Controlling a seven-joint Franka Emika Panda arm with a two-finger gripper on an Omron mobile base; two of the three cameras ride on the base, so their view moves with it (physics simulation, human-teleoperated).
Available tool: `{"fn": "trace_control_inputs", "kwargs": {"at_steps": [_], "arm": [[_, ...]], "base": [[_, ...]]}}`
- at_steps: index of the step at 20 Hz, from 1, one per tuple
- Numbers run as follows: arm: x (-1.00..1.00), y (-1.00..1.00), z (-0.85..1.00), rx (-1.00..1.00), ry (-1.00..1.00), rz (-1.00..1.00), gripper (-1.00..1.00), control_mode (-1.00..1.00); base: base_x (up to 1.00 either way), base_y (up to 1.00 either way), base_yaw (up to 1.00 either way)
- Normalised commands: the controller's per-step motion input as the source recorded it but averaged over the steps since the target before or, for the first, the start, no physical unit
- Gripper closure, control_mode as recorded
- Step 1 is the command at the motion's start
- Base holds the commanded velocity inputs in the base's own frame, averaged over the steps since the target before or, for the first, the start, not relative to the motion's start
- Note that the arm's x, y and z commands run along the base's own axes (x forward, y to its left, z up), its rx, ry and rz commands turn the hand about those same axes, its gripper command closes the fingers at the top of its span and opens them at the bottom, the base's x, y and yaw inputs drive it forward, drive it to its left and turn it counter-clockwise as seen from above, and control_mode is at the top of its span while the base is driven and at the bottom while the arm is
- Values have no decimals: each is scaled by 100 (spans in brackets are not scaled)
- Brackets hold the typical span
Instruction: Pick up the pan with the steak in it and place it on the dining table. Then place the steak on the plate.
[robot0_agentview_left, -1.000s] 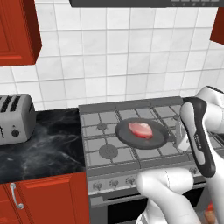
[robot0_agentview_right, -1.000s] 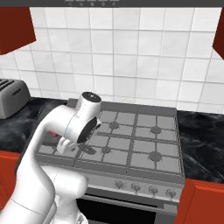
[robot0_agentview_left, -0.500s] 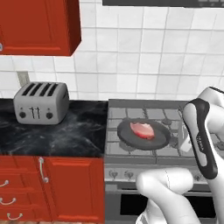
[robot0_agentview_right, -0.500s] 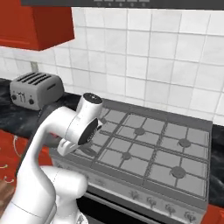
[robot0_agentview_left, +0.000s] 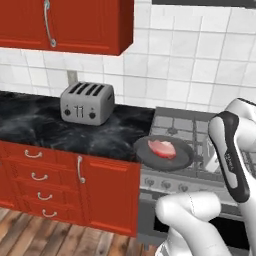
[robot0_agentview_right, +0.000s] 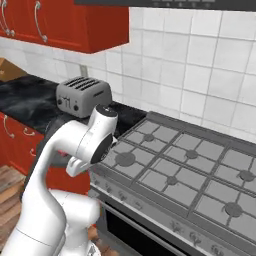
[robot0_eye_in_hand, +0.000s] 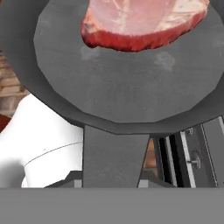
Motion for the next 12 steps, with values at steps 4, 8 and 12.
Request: {"fn": "trace_control_inputs", "kwargs": {"at_steps": [4, 8, 12], "arm": [[0, 0, 0, 0, 0, 0, 100, 100], [0, 0, 0, 0, 0, 0, 100, 100], [0, 0, 0, 0, 0, 0, 100, 100]], "base": [[-48, 55, 33], [-37, 35, 39], [-26, 17, 43]]}}
